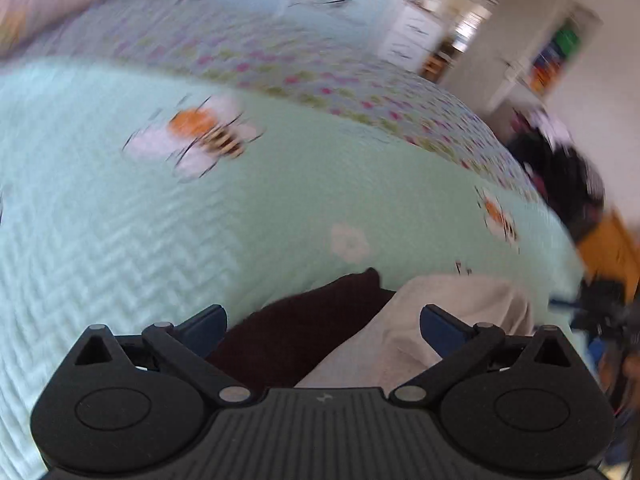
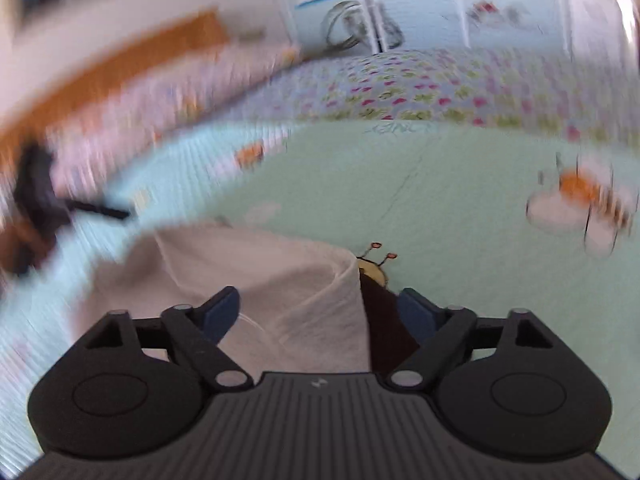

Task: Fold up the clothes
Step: 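Release the sweatshirt and pull both grippers back from the folded bundle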

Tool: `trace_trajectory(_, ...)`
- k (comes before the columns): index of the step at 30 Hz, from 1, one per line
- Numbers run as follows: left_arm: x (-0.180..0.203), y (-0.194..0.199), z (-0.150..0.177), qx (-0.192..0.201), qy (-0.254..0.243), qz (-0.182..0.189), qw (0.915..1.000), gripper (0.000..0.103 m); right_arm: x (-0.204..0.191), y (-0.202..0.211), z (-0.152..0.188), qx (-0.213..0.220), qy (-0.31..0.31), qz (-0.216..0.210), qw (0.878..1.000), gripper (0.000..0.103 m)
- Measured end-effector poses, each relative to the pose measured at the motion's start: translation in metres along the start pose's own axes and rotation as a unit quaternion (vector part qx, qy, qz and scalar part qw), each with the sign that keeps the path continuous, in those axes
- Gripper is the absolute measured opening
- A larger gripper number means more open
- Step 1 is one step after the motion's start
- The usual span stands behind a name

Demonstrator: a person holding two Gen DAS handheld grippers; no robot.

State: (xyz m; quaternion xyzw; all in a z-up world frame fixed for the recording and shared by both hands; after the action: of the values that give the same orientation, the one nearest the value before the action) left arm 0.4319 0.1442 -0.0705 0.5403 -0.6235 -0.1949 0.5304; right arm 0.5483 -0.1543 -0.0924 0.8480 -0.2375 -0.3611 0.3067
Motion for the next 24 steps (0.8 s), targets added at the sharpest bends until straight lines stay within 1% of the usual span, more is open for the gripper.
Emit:
trace_trajectory(1,-0.009,0.004,0.003,0.005,0.024,0.002,0.9997,0.103,0.007,0.011,0.001,0.025,-0.034,-0.018,0.999,0.094)
trace_trajectory(2,-0.01,0.013,0.007,0.029,0.019,-0.017,0.9993,0.103,0.01,0.025,0.005,0.062,-0.056,-0.013,0.996,0.093)
trace_trajectory(3,-0.005,0.025,0.012,0.062,-0.004,-0.045,0.997,0.103,0.007,0.04,0.011,0.098,-0.052,0.015,0.994,0.093)
trace_trajectory(4,0.002,0.039,0.021,0.1,-0.043,-0.091,0.9899,0.103,-0.002,0.054,0.019,0.127,-0.024,0.063,0.99,0.093)
trace_trajectory(5,0.014,0.055,0.034,0.14,-0.094,-0.152,0.9738,0.103,-0.016,0.062,0.031,0.145,0.026,0.126,0.981,0.094)
trace_trajectory(6,0.027,0.066,0.051,0.173,-0.149,-0.21,0.9508,0.103,-0.039,0.063,0.049,0.145,0.108,0.21,0.961,0.094)
trace_trajectory(7,0.042,0.069,0.076,0.191,-0.21,-0.262,0.9223,0.103,-0.063,0.066,0.067,0.144,0.189,0.291,0.927,0.096)
trace_trajectory(8,0.058,0.073,0.1,0.209,-0.269,-0.313,0.8867,0.103,-0.086,0.066,0.086,0.141,0.262,0.357,0.886,0.1)
trace_trajectory(9,0.075,0.076,0.125,0.224,-0.327,-0.361,0.8443,0.103,-0.106,0.062,0.109,0.14,0.32,0.399,0.848,0.102)
trace_trajectory(10,0.09,0.077,0.151,0.231,-0.376,-0.398,0.8042,0.103,-0.124,0.058,0.133,0.137,0.365,0.423,0.818,0.103)
trace_trajectory(11,0.099,0.073,0.178,0.221,-0.409,-0.417,0.781,0.103,-0.136,0.053,0.153,0.123,0.393,0.432,0.802,0.103)
trace_trajectory(12,0.105,0.068,0.203,0.207,-0.43,-0.43,0.7664,0.103,-0.146,0.048,0.172,0.104,0.41,0.439,0.793,0.103)
trace_trajectory(13,0.108,0.065,0.225,0.196,-0.44,-0.439,0.7581,0.103,-0.153,0.045,0.188,0.089,0.422,0.449,0.783,0.103)
trace_trajectory(14,0.111,0.063,0.246,0.189,-0.451,-0.446,0.7499,0.103,-0.158,0.042,0.202,0.078,0.43,0.454,0.777,0.103)
trace_trajectory(15,0.115,0.061,0.266,0.182,-0.461,-0.457,0.7387,0.103,-0.162,0.041,0.212,0.065,0.428,0.455,0.778,0.103)
trace_trajectory(16,0.117,0.06,0.282,0.173,-0.465,-0.466,0.7326,0.103,-0.164,0.041,0.221,0.047,0.421,0.454,0.784,0.103)
trace_trajectory(17,0.118,0.059,0.296,0.161,-0.463,-0.469,0.7349,0.103,-0.167,0.041,0.229,0.029,0.413,0.452,0.79,0.103)
trace_trajectory(18,0.119,0.058,0.307,0.146,-0.458,-0.462,0.7453,0.103,-0.169,0.039,0.236,0.011,0.407,0.45,0.795,0.103)
trace_trajectory(19,0.12,0.057,0.316,0.13,-0.453,-0.449,0.7591,0.103,-0.17,0.036,0.24,-0.005,0.404,0.447,0.798,0.103)
trace_trajectory(20,0.121,0.058,0.322,0.12,-0.447,-0.44,0.7699,0.103,-0.173,0.033,0.243,-0.018,0.404,0.442,0.8,0.103)
trace_trajectory(22,0.122,0.062,0.33,0.113,-0.436,-0.432,0.7814,0.103,-0.183,0.029,0.245,-0.024,0.409,0.436,0.802,0.103)
trace_trajectory(24,0.127,0.075,0.34,0.118,-0.432,-0.43,0.7839,0.103,-0.193,0.032,0.249,-0.027,0.413,0.432,0.801,0.103)
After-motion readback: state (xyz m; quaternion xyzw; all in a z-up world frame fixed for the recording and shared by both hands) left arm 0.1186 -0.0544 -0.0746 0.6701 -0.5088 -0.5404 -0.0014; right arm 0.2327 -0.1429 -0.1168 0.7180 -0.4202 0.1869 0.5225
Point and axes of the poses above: each gripper's, at about its wrist camera, not at the fingertips, and y roughly against the way its jaws point, x to its right, z to its underside, the point moved 8 cm from there along -y, roughly the way its jaws point, and after that the axes turned 14 degrees about -x, right-handed, at the moved point
